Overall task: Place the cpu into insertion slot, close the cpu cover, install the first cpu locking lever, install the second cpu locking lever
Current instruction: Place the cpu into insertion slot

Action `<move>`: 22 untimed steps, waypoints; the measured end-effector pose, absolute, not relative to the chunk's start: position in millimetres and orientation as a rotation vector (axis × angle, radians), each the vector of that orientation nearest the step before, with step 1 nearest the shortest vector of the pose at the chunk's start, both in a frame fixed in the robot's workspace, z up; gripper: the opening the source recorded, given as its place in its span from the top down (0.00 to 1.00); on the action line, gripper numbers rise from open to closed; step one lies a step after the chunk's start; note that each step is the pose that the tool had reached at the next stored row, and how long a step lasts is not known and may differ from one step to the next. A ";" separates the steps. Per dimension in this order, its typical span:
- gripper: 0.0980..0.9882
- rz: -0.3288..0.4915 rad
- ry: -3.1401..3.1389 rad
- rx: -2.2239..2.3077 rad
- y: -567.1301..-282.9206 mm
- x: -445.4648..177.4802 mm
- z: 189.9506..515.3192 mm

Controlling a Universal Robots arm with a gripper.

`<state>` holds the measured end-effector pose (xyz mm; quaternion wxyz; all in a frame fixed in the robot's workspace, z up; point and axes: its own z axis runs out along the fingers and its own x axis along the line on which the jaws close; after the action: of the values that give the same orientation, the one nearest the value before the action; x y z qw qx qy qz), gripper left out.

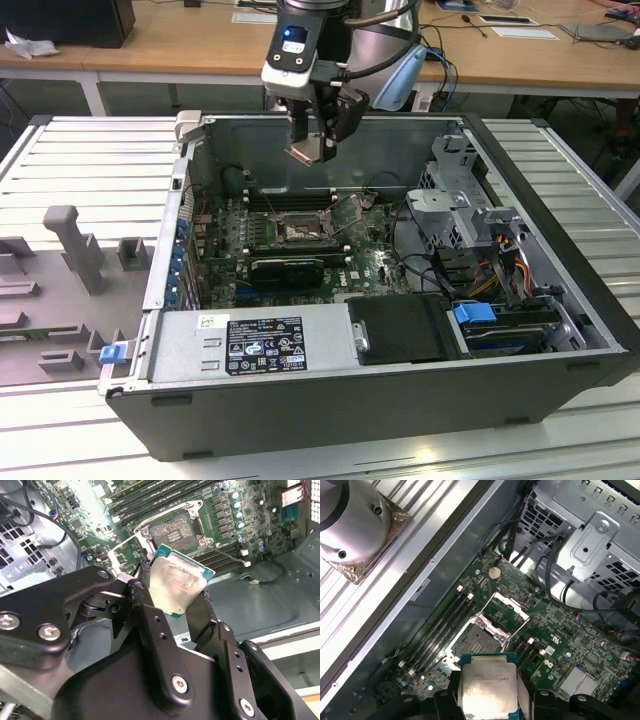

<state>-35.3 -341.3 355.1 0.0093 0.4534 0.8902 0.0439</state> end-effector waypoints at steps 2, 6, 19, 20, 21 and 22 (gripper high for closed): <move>0.52 0.137 2.758 1.457 -341.3 -35.3 355.0; 0.52 0.136 2.722 1.518 -341.3 -35.3 354.8; 0.52 0.133 2.599 1.709 -341.3 -35.3 354.1; 0.52 0.132 2.589 1.724 -341.3 -35.4 354.1; 0.52 0.132 2.575 1.743 -341.3 -35.3 354.0; 0.52 0.131 2.559 1.765 -341.3 -35.3 353.9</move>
<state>-35.3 -341.3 353.9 0.0150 0.5672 0.8224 0.0423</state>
